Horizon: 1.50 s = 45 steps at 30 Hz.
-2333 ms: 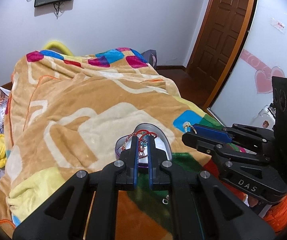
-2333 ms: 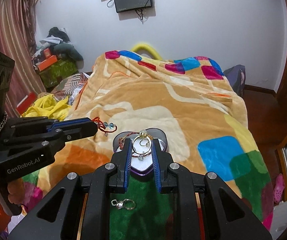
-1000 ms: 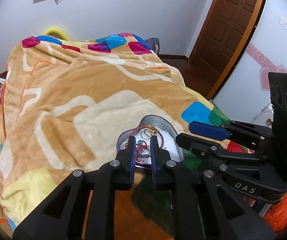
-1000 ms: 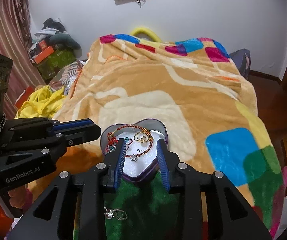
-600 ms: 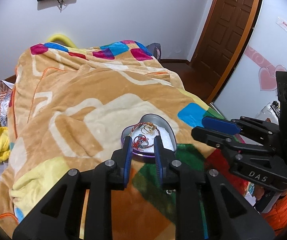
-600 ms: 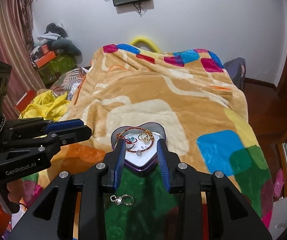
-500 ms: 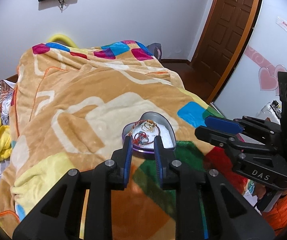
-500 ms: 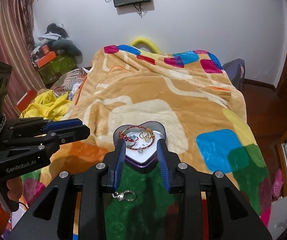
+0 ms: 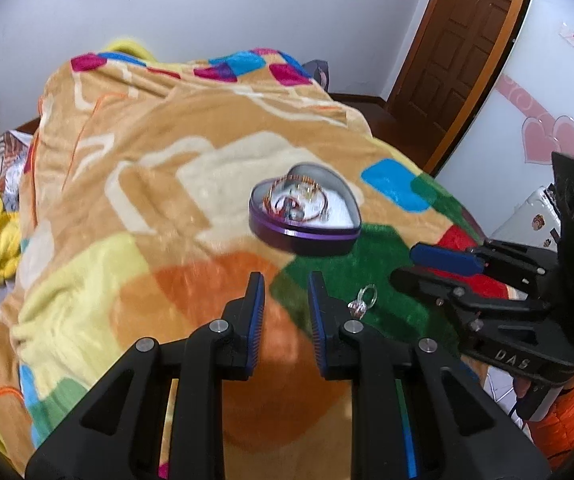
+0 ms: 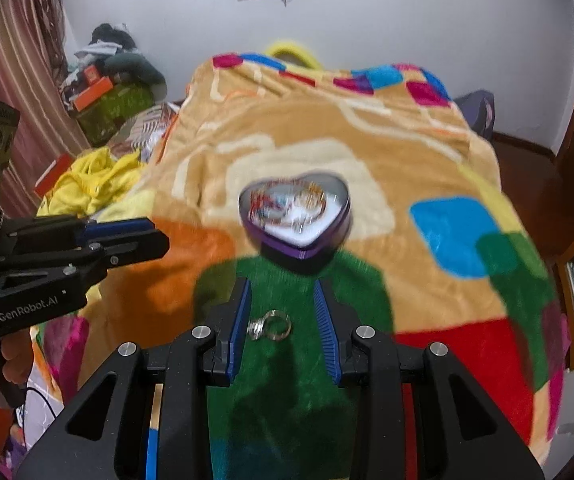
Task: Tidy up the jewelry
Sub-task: 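Move both tools back to the last jewelry pieces, then grasp the gemstone ring with the right tool while the left tool grasps a small silver ring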
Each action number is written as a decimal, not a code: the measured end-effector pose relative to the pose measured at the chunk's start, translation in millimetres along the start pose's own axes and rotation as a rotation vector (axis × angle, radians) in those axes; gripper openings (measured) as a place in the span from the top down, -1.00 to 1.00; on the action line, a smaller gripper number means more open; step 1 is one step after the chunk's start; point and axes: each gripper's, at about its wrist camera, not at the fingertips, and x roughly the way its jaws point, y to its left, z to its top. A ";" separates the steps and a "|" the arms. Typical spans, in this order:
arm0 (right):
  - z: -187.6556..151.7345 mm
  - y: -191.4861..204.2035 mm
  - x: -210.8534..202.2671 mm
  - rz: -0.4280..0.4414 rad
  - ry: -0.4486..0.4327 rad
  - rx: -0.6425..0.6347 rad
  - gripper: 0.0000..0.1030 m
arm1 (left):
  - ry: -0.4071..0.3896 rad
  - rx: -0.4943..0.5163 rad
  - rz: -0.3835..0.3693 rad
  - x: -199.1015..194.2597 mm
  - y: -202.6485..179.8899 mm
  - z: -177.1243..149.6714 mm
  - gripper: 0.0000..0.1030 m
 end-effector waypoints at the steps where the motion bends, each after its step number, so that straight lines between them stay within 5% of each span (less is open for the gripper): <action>1: -3.5 1.2 4.7 0.004 0.017 -0.001 0.43 | 0.007 -0.005 -0.002 1.9 1.0 -2.4 0.59; 12: -20.3 9.8 34.8 0.018 0.110 -0.017 0.43 | 0.059 -0.028 -0.014 17.0 5.6 -21.4 0.59; 24: -22.4 -0.5 34.8 0.053 0.075 0.001 0.52 | 0.082 0.013 -0.056 27.6 -10.8 -23.7 0.59; 27: -22.9 -0.4 31.7 0.077 0.068 0.005 0.74 | 0.103 0.032 -0.065 34.8 -19.1 -25.7 0.59; 39: -24.7 -15.8 13.7 0.003 0.026 0.005 0.79 | 0.141 0.089 -0.070 64.0 -44.8 -26.2 0.60; 45: -24.3 -22.9 4.8 0.000 0.007 0.021 0.78 | 0.128 0.075 -0.057 68.7 -41.5 -24.8 0.82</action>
